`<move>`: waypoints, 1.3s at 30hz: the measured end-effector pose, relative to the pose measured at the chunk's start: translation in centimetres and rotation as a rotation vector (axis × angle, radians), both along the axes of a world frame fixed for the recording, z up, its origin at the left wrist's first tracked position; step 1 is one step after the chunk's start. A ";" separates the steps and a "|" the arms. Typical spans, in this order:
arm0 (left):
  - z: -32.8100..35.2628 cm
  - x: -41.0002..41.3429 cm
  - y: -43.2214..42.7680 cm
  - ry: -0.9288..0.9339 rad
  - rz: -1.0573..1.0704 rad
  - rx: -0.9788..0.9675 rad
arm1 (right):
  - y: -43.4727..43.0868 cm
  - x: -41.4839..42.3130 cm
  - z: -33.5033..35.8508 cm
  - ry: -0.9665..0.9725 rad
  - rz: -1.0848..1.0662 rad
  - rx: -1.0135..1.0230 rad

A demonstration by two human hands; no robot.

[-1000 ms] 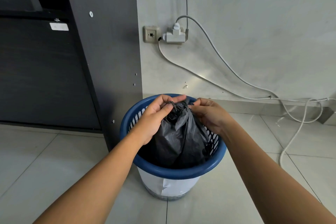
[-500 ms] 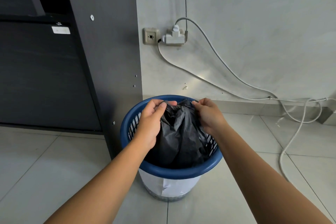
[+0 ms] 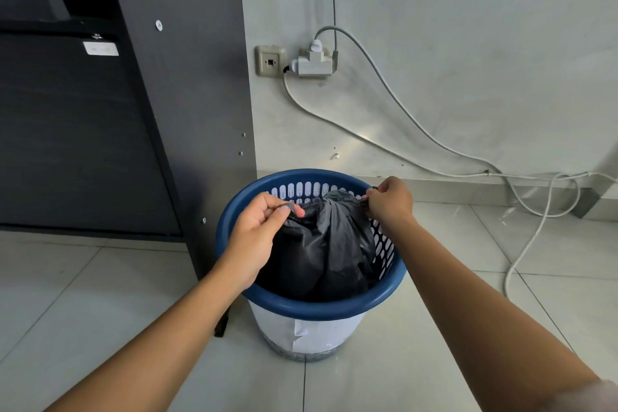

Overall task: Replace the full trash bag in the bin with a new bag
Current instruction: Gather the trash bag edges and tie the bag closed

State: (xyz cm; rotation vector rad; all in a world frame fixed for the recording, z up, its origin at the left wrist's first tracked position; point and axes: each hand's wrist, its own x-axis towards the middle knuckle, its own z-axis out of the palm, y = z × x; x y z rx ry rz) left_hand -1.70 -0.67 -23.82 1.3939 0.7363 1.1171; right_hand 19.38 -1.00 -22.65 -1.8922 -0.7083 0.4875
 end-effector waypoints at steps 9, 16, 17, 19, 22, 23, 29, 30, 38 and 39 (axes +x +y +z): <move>0.3 -1.1 1.1 0.457 0.034 0.184 | 0.1 -1.0 1.5 0.652 -0.002 0.264; 1.2 2.5 2.0 0.323 0.331 0.063 | -1.9 -3.5 1.4 -0.029 0.613 0.102; 1.3 2.8 2.3 0.342 0.377 0.045 | -2.2 -3.4 1.2 -0.149 0.717 0.085; 1.3 3.1 2.6 0.415 0.437 0.050 | -2.4 -2.8 0.7 -0.414 0.845 0.038; 0.7 3.5 2.8 0.500 0.449 0.086 | -2.0 -2.1 0.0 -0.684 0.904 -0.030; 0.5 3.6 2.7 0.516 0.452 0.080 | -1.9 -1.9 -0.1 -0.711 0.917 -0.044; -0.4 3.2 3.2 0.462 0.476 -0.074 | -2.0 -1.2 -0.9 -0.745 0.972 -0.173; -0.6 3.1 3.4 0.420 0.495 -0.119 | -2.0 -1.2 -1.0 -0.748 0.978 -0.189; -0.6 3.2 3.5 0.019 0.380 -0.278 | -1.2 -1.6 -0.9 -0.724 0.976 -0.158; -0.6 3.2 3.5 0.058 0.339 -0.234 | -1.1 -1.5 -0.7 -0.659 0.935 -0.116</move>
